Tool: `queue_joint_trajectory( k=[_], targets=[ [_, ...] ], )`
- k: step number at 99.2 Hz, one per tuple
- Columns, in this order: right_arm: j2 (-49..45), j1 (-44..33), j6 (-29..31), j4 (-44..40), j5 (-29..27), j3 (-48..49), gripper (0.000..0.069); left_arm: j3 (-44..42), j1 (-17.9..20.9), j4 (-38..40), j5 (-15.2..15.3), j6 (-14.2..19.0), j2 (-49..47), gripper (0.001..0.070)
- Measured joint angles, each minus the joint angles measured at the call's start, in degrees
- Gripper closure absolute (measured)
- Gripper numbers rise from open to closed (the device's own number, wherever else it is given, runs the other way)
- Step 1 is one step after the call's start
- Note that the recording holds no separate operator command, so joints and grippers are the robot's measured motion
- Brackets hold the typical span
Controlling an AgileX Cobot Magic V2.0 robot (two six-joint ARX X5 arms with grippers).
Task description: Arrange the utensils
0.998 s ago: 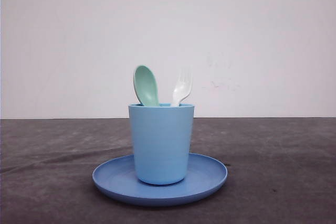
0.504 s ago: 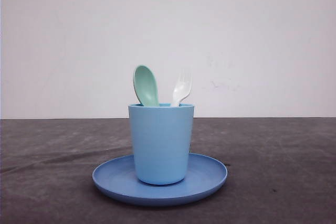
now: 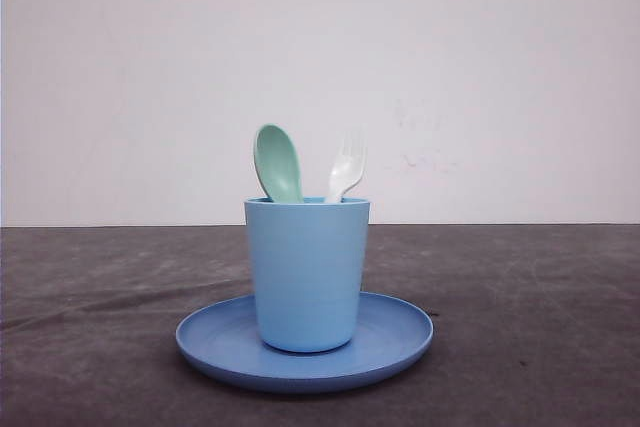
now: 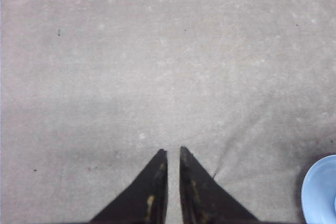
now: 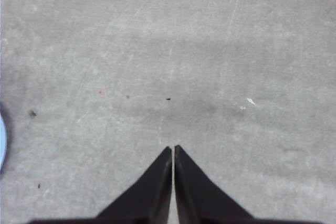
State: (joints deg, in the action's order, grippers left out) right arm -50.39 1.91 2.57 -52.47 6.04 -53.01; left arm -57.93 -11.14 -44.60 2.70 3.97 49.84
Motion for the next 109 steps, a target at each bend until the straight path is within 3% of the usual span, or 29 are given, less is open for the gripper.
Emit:
queue_joint_trajectory(
  k=[20, 39, 72, 91, 109],
  targets=[
    [0.0, 0.0, 0.0, 0.0, 0.0, 0.0, 0.0684, 3.3, 5.0, 1.5, 1.7, -1.6, -6.6, 0.0695],
    [0.0, 0.0, 0.0, 0.0, 0.0, 0.0, 0.0684, 17.8, 9.9, 12.1, 1.5, -1.2, -20.0, 0.0695],
    [0.0, 0.0, 0.0, 0.0, 0.0, 0.0, 0.0684, 48.1, 10.0, 34.5, 1.4, -1.0, -41.8, 0.0695],
    [0.0, 0.0, 0.0, 0.0, 0.0, 0.0, 0.0684, 56.1, 10.0, 35.5, 1.4, -0.3, -48.7, 0.0695],
    [0.0, 0.0, 0.0, 0.0, 0.0, 0.0, 0.0684, 56.1, 10.0, 34.1, 1.2, 0.0, -49.6, 0.0695]
  ],
)
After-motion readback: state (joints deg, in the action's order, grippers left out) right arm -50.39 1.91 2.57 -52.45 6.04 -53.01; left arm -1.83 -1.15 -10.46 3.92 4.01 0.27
